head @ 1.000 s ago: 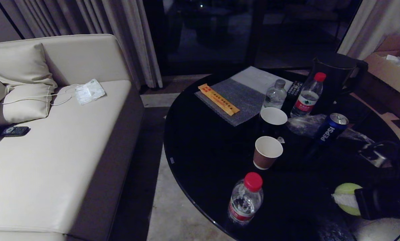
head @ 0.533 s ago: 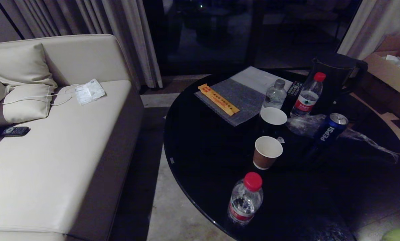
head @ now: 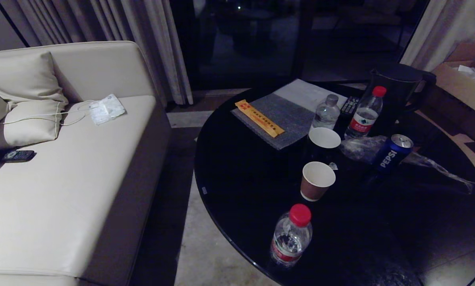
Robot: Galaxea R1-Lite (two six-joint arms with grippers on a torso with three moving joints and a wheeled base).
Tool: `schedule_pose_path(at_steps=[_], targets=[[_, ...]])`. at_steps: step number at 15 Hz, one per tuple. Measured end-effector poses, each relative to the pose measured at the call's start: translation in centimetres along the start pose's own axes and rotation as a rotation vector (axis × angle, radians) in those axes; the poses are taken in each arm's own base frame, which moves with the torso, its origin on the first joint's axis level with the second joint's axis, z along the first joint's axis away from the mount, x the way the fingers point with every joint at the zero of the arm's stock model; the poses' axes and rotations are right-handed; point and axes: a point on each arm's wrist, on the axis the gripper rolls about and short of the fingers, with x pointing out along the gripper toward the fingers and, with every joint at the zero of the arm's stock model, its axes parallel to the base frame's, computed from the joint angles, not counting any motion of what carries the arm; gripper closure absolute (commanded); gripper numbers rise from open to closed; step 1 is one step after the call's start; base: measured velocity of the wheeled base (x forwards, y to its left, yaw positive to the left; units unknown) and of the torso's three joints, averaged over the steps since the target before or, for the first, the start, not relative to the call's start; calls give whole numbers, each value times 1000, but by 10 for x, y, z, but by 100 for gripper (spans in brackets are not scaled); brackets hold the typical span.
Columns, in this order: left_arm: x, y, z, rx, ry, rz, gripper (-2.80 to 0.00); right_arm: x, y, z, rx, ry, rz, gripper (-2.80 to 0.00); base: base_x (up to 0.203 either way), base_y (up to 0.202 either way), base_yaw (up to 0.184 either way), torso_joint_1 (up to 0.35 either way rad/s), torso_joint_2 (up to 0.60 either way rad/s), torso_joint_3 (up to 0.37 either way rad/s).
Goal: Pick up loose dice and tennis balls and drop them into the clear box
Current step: Put the ball in the box
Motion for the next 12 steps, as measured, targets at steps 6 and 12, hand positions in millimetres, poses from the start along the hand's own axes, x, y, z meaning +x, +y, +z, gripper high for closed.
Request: schedule_pose_path(at_steps=[6, 12], targets=[[0, 0, 0, 0, 0, 0, 0, -10, 0, -10, 10, -137, -8, 0, 0, 0, 0, 0, 0, 0], [0, 0, 0, 3, 0, -3, 0, -10, 0, -10, 7, -150, -7, 0, 0, 0, 0, 0, 0, 0]])
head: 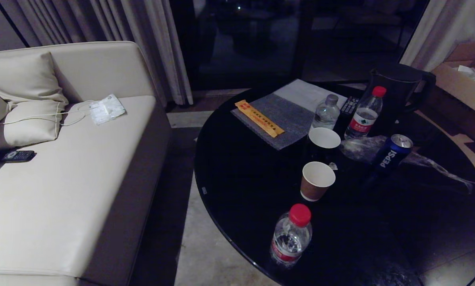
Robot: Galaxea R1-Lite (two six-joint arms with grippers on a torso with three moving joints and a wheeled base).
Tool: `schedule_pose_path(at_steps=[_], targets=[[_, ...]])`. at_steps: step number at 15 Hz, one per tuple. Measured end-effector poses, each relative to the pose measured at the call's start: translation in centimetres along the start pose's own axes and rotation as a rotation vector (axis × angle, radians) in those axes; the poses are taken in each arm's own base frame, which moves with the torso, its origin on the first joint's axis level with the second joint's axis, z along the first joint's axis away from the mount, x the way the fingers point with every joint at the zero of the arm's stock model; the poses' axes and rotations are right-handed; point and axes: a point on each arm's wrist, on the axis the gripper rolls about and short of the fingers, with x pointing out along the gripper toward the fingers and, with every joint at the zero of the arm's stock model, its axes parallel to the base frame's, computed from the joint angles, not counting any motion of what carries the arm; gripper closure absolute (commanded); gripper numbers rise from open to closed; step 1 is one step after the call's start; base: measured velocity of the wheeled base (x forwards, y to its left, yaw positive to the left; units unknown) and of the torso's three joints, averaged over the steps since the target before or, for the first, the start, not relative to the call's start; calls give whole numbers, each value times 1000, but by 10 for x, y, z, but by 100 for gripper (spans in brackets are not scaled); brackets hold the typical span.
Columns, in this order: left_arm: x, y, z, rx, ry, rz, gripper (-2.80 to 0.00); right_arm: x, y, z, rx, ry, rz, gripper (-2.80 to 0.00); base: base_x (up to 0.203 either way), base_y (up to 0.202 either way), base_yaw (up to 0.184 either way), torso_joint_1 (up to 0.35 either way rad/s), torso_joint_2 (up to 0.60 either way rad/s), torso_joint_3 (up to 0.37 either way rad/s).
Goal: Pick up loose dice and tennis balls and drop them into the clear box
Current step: Put the ball in the box
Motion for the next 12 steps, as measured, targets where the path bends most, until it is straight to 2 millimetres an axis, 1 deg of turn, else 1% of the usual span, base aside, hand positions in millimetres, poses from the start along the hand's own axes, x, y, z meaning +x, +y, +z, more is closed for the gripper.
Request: schedule_pose_path(at_steps=[6, 8, 12], targets=[[0, 0, 0, -20, -1, 4, 0, 0, 0, 0, 2, 1, 1, 0, 0, 0, 0, 0, 0, 0], [0, 0, 0, -21, 0, 6, 0, 0, 0, 0, 2, 0, 1, 0, -123, 0, -2, 1, 3, 5], [0, 0, 0, -22, 0, 6, 0, 0, 0, 0, 1, 1, 1, 0, -184, 0, -2, 4, 3, 5]])
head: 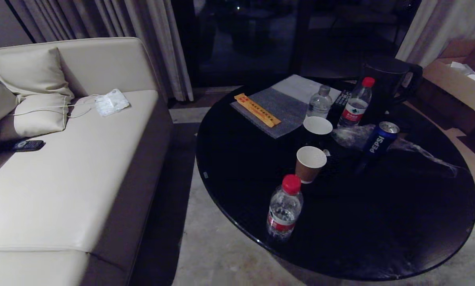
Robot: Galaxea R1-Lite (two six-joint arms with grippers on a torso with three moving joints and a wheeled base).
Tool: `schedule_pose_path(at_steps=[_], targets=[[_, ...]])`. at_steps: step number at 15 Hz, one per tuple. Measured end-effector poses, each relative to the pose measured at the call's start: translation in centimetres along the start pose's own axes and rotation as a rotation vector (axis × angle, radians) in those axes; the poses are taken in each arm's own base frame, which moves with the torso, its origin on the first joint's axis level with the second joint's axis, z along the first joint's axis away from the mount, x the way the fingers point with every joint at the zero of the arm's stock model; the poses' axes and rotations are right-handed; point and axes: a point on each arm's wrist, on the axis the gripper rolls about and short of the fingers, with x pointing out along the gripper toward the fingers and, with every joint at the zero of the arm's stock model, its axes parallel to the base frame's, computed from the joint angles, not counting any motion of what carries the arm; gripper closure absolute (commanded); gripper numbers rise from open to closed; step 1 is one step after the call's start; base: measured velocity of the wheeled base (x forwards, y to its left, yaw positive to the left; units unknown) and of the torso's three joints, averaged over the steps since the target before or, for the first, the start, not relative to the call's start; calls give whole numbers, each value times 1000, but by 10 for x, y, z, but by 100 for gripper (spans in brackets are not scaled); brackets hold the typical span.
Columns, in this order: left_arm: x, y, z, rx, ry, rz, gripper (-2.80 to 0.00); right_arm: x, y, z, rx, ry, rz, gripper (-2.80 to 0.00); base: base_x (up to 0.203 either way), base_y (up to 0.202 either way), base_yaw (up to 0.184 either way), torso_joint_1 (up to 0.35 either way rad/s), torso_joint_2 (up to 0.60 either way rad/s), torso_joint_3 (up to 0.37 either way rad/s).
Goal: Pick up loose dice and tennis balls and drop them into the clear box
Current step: Put the ball in the box
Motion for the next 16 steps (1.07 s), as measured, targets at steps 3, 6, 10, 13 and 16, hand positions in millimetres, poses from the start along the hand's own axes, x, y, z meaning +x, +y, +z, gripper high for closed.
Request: schedule_pose_path(at_steps=[3, 6, 10, 13, 16], targets=[[0, 0, 0, 0, 0, 1, 0, 0, 0, 0, 0, 1, 0, 0, -188, 0, -4, 3, 4, 2], [0, 0, 0, 0, 0, 1, 0, 0, 0, 0, 0, 1, 0, 0, -184, 0, 2, 5, 3, 7], [0, 0, 0, 0, 0, 0, 0, 0, 0, 0, 0, 1, 0, 0, -184, 0, -1, 1, 2, 1], [0, 0, 0, 0, 0, 0, 0, 0, 0, 0, -2, 1, 0, 0, -181, 0, 0, 1, 4, 2], [0, 0, 0, -1, 0, 0, 0, 0, 0, 0, -1, 1, -1, 0, -187, 0, 2, 0, 3, 0]])
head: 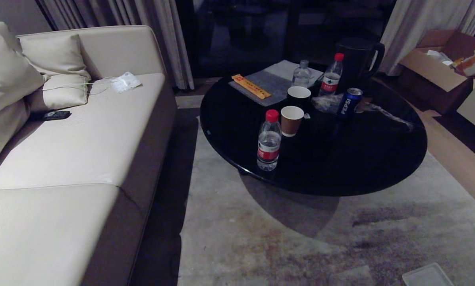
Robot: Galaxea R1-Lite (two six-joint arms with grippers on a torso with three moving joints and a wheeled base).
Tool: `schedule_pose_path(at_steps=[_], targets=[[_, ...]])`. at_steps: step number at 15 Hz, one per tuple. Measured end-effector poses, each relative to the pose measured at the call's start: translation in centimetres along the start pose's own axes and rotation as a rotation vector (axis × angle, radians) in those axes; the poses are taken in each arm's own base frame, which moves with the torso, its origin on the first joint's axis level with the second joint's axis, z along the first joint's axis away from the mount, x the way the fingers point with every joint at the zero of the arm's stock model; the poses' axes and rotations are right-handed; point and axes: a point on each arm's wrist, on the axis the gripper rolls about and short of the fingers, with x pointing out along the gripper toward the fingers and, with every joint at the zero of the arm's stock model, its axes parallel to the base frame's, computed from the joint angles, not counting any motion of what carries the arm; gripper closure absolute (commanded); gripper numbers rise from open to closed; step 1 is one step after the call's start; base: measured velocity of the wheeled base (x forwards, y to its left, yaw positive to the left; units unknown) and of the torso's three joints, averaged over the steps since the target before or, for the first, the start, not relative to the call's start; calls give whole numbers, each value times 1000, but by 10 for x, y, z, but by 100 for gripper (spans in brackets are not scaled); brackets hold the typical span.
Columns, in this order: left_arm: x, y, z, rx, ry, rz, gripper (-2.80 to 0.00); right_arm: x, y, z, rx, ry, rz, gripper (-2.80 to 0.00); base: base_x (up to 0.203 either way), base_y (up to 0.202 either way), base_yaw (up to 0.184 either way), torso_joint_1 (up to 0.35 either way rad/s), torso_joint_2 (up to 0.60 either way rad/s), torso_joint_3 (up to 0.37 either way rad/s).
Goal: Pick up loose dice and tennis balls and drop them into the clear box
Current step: Put the ball in the box
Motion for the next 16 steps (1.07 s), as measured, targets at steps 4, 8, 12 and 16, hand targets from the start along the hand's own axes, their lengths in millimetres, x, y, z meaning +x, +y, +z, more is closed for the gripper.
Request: schedule_pose_path(at_steps=[4, 8, 12, 16], targets=[[0, 0, 0, 0, 0, 0, 0, 0, 0, 0, 0, 0, 0, 0, -183, 0, 0, 2, 0, 1], [0, 0, 0, 0, 0, 0, 0, 0, 0, 0, 0, 0, 1, 0, -186, 0, 2, 0, 3, 2], [0, 0, 0, 0, 0, 0, 0, 0, 0, 0, 0, 0, 1, 0, -184, 0, -1, 5, 5, 2], [0, 0, 0, 0, 0, 0, 0, 0, 0, 0, 0, 0, 0, 0, -182, 0, 0, -1, 2, 2]])
